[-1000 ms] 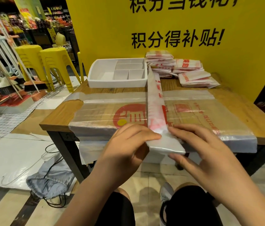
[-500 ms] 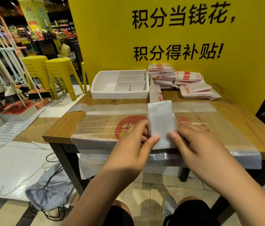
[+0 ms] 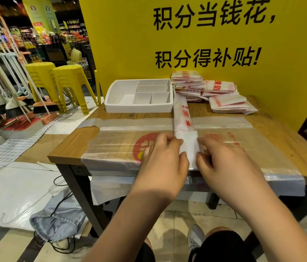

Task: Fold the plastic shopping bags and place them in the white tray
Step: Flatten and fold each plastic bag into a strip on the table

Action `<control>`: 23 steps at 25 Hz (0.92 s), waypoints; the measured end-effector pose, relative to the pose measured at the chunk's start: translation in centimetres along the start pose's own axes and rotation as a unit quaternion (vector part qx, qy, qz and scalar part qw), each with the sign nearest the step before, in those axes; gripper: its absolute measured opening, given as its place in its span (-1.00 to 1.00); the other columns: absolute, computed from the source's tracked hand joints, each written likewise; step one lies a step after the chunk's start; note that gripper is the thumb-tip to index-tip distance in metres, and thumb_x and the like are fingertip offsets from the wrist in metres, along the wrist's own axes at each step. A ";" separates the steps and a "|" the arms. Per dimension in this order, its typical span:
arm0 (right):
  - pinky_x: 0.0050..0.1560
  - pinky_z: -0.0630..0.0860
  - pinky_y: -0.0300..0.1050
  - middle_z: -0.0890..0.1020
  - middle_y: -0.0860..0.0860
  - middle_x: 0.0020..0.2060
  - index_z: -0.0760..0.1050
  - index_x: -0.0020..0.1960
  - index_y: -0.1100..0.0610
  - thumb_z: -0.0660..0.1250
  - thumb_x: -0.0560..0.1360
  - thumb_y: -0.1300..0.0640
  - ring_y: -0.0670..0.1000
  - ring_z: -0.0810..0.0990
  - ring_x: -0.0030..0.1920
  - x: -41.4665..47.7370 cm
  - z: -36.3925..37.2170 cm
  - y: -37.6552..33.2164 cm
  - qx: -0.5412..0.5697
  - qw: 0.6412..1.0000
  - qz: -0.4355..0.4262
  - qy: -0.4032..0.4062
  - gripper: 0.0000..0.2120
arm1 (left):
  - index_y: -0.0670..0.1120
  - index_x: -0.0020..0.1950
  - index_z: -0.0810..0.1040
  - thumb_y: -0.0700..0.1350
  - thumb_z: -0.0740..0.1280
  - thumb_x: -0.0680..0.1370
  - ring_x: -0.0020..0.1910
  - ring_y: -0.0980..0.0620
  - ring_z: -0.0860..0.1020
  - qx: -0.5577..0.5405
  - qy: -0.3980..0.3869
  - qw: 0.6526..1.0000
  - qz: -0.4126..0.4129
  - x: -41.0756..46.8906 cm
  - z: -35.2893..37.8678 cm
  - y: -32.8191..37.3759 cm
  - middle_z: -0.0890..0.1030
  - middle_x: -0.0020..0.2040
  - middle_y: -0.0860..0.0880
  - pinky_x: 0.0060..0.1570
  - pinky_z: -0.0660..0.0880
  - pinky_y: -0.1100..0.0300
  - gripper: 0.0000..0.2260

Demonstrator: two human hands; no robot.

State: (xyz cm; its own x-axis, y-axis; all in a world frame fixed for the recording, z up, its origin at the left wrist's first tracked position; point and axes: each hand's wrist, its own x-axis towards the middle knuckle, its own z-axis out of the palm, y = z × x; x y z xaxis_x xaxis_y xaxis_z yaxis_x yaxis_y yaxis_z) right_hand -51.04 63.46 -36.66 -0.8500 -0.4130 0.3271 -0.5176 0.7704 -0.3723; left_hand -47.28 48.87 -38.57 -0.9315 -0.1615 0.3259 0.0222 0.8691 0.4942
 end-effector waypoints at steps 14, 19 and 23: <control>0.21 0.44 -0.04 0.41 -0.04 0.32 0.38 0.45 0.02 0.18 0.62 -0.07 0.01 0.40 0.32 0.2 0.8 1.1 -0.011 1.000 -0.026 -0.007 -0.57 | 0.03 0.52 0.28 0.07 0.29 0.59 0.48 0.13 0.21 -0.031 -0.121 0.991 0.050 3.5 -1.5 -1.5 0.26 0.48 0.10 0.42 0.23 0.21 -0.48; 0.40 0.24 -0.05 0.29 -0.08 0.50 0.32 0.49 -0.03 0.10 0.63 -0.11 0.00 0.26 0.48 0.6 0.9 2.0 -0.034 0.997 -0.061 -0.039 -0.54 | 0.07 0.55 0.22 0.13 0.30 0.57 0.52 0.16 0.15 -0.002 -0.164 0.984 0.073 4.7 -1.8 -1.8 0.25 0.54 0.10 0.48 0.18 0.17 -0.42; 0.52 0.14 -0.09 0.12 -0.18 0.57 0.20 0.56 -0.10 0.01 0.62 -0.16 -0.11 0.10 0.55 1.1 0.8 2.7 -0.004 0.992 -0.080 -0.093 -0.49 | 0.13 0.60 0.13 0.15 0.26 0.58 0.54 0.14 0.13 0.018 -0.177 0.980 0.092 4.9 -1.8 -1.8 0.24 0.56 0.11 0.51 0.12 0.13 -0.38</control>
State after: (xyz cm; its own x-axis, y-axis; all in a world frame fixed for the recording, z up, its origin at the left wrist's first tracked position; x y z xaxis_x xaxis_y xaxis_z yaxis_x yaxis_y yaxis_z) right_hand -53.39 64.67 -38.02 -0.7612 -0.6120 0.2147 -0.6467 0.6913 -0.3224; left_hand -51.22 45.72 -36.42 -0.9807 0.1657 0.1036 0.1942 0.8856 0.4220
